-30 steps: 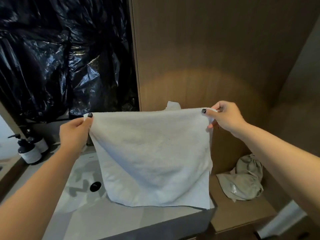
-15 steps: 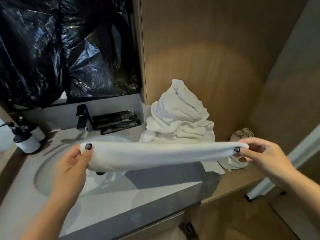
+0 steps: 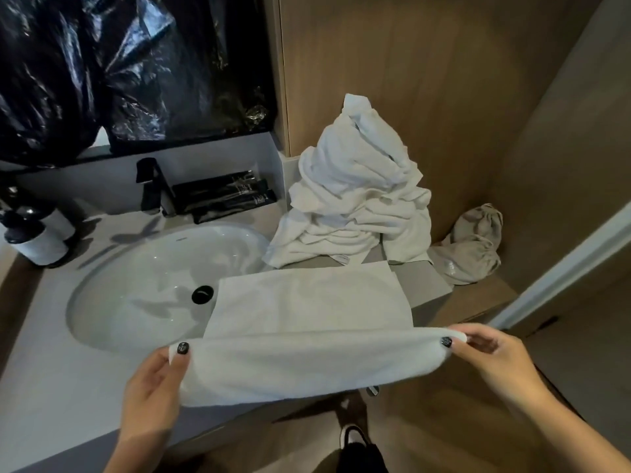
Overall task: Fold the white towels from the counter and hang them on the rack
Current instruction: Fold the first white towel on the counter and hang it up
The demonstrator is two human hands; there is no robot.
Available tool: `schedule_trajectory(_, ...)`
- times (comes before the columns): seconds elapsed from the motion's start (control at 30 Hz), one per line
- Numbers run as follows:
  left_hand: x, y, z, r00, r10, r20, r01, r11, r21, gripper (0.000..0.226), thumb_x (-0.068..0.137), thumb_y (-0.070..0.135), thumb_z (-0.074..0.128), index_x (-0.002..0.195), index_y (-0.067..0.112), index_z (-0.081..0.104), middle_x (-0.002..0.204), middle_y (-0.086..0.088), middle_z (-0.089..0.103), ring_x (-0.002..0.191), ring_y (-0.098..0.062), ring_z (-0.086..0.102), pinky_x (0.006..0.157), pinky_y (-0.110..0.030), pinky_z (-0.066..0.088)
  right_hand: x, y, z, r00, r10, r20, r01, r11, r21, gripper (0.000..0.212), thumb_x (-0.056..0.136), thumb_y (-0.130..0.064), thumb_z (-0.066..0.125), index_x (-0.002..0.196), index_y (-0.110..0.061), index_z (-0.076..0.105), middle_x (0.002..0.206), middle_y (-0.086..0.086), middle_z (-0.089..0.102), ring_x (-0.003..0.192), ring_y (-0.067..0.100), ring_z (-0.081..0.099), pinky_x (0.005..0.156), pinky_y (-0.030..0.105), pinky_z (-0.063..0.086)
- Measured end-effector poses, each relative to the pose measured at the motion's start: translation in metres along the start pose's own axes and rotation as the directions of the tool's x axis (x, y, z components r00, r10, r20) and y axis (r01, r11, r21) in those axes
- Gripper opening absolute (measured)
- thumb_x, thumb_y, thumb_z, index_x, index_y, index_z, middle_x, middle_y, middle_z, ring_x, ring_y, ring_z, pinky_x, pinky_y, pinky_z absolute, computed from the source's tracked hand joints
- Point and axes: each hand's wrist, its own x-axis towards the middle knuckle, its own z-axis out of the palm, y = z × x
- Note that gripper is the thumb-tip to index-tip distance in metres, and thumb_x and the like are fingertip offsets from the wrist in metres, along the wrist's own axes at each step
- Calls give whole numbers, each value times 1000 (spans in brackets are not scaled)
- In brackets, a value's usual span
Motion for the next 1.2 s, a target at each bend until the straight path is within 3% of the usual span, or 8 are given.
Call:
schedule_trajectory(0.23,63,11,18,1000,11,-12,-10,999,44,24,98,28,57,90,9,68,68,-1,69,58,-15,59,55,-26,47,72,-22,21,993,-54,-108,57,998,28,19,84,-5,73,93,-22,74,85,-11,75,81,5,69,70,21,55)
schedule_trajectory(0.4,116,8,44,1000,-9,13,7,994,111,28,99,26,57,79,8,64,54,5,59,46,-8,50,48,-20,43,134,-17,49,997,-23,-77,29,996,86,12,79,-11,76,90,-12,73,81,3,72,78,18,67,69,27,53)
schedule_trajectory(0.6,171,-32,74,980,-195,-35,196,940,280,41,98,30,58,81,-8,58,71,-23,61,65,-27,54,64,-37,42,177,14,80,995,9,-102,-16,998,-61,9,86,-11,73,82,-18,69,76,6,69,76,26,64,67,27,46)
schedule_trajectory(0.83,183,-42,86,934,-343,95,332,936,118,10,96,11,59,92,6,66,83,-8,68,75,-17,60,64,-20,50,186,23,85,998,-4,-65,-8,985,-174,10,88,-14,71,89,-24,69,83,-1,69,81,17,64,74,29,50)
schedule_trajectory(0.93,190,-43,89,951,-294,97,286,954,90,10,95,8,60,93,3,68,80,-7,68,77,-20,60,63,-14,50,190,24,83,998,-10,-63,-2,982,-191,17,86,-11,72,87,-27,69,81,-1,67,79,18,63,69,18,46)
schedule_trajectory(1.03,195,-47,90,970,-233,76,217,960,176,8,94,14,65,89,11,71,84,-11,68,78,-21,57,66,-22,45,192,25,84,998,-7,-66,-5,985,-175,23,84,-9,74,82,-31,69,83,-2,70,81,20,66,74,29,52)
schedule_trajectory(1.13,194,-46,88,988,-103,117,78,976,202,17,92,12,67,100,26,70,95,-1,69,78,-17,62,62,-14,48,190,22,85,997,-5,-72,-6,988,-155,22,83,-7,75,85,-28,68,88,2,70,84,21,66,78,37,54)
schedule_trajectory(1.2,194,-42,84,982,-30,185,-28,953,301,28,90,9,69,104,33,70,104,9,68,83,-7,66,67,-7,47,187,18,84,998,-42,-43,34,984,-173,24,83,-7,74,88,-28,66,90,-1,69,85,12,65,76,23,52)
